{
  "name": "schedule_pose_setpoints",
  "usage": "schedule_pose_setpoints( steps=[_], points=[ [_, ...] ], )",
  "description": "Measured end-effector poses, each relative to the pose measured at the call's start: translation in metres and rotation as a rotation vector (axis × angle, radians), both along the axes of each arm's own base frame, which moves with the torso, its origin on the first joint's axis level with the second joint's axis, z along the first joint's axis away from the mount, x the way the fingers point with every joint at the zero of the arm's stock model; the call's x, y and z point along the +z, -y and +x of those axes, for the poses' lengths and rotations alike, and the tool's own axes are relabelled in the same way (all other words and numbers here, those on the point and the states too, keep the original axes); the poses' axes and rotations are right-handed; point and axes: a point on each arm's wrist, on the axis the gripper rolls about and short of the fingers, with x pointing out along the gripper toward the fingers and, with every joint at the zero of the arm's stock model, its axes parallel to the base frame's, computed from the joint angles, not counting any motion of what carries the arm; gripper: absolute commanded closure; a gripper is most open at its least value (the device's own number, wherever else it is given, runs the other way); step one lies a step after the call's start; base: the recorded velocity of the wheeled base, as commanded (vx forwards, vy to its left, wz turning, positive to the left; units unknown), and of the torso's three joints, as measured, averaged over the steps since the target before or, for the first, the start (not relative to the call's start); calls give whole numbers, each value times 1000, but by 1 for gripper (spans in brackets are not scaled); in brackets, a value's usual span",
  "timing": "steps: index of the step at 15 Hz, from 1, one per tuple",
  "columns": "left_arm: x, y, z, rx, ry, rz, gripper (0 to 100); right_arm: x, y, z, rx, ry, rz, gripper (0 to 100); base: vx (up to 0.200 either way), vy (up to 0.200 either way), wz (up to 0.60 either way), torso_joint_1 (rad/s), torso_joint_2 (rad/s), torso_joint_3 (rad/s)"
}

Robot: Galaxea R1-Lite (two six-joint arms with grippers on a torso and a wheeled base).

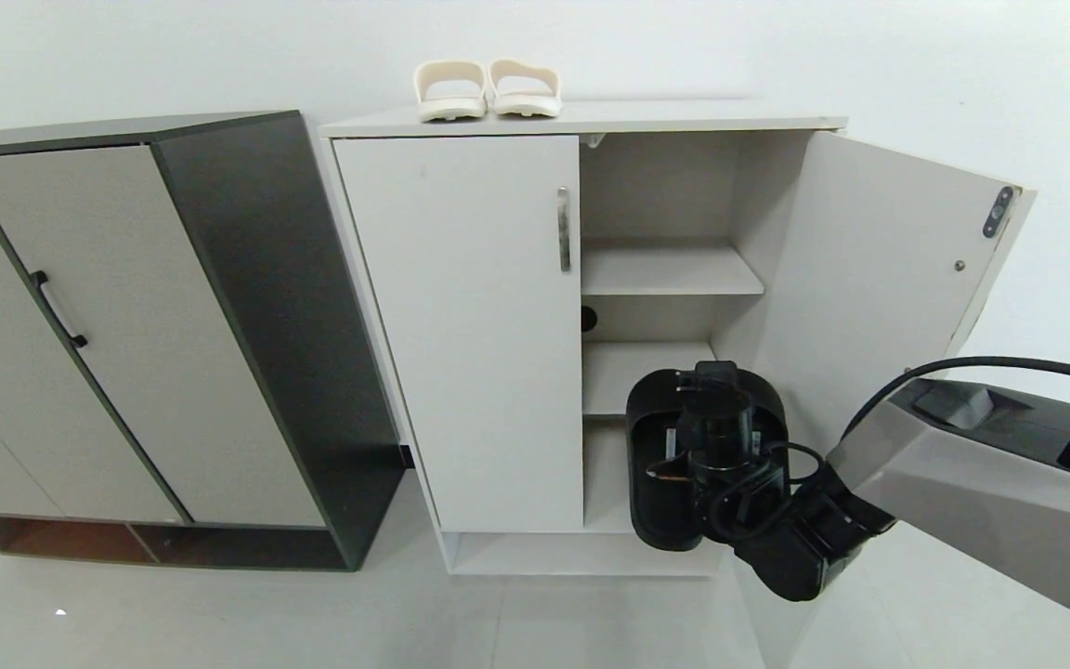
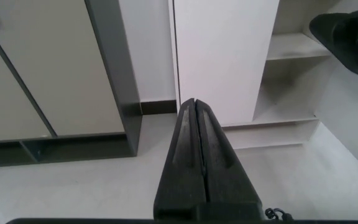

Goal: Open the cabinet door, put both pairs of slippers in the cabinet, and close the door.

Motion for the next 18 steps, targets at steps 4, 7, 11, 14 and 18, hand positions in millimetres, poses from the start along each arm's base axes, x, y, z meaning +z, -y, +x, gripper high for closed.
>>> schedule_pose_setpoints(
  steps=[4, 7, 11, 14, 18],
  points=[
    [0, 0, 0, -2, -1, -22, 100, -4, 11, 6, -22, -9, -4, 100, 0, 0, 0, 0, 0, 0],
    [0, 0, 0, -3, -1, -24, 100, -6, 18, 9, -36, -16, -7, 100, 0, 0, 0, 0, 0, 0],
    [0, 0, 0, -2, -1, -26, 100, -7, 21, 10, -45, -19, -8, 100, 0, 0, 0, 0, 0, 0],
    [0, 0, 0, -3, -1, -27, 100, -7, 22, 10, -45, -20, -9, 100, 0, 0, 0, 0, 0, 0],
    [0, 0, 0, -2, -1, -27, 100, -8, 22, 9, -28, -27, -9, 100, 0, 0, 0, 0, 0, 0]
  ],
)
